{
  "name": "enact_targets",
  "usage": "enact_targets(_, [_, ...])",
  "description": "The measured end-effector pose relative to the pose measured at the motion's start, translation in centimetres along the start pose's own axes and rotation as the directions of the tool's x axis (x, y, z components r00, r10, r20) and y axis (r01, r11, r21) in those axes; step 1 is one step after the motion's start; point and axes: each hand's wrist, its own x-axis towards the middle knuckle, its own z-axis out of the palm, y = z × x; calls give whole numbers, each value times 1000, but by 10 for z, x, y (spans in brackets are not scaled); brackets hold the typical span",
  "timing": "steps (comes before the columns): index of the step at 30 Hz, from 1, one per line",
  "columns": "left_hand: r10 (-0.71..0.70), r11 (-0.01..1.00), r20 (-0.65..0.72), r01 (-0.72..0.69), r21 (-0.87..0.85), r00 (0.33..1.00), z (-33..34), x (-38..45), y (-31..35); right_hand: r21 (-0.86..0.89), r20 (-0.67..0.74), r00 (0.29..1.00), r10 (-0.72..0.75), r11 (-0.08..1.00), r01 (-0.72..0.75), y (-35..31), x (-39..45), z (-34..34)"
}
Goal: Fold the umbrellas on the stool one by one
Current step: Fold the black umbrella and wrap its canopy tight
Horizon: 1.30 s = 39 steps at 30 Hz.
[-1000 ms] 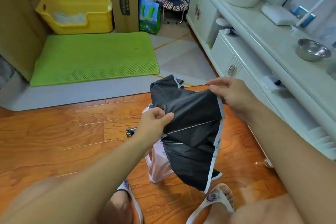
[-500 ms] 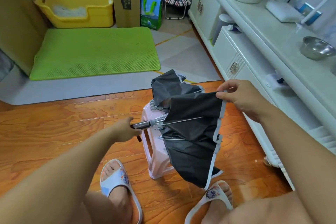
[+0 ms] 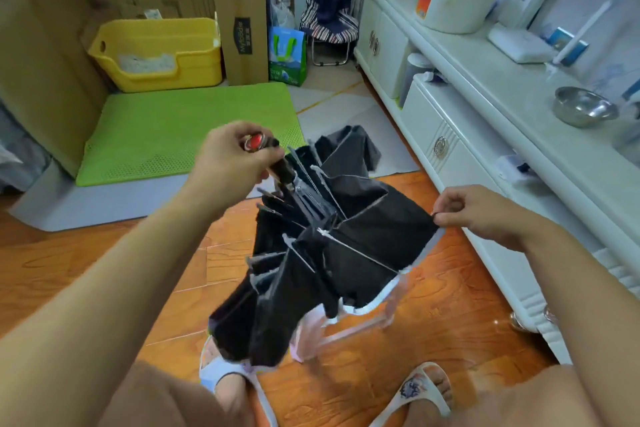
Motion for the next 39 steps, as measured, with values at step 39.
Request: enact_targets(39, [601,658,241,-643,393,762,76,-19,-4,-323,52,955,-292,900,293,-6,-53,79])
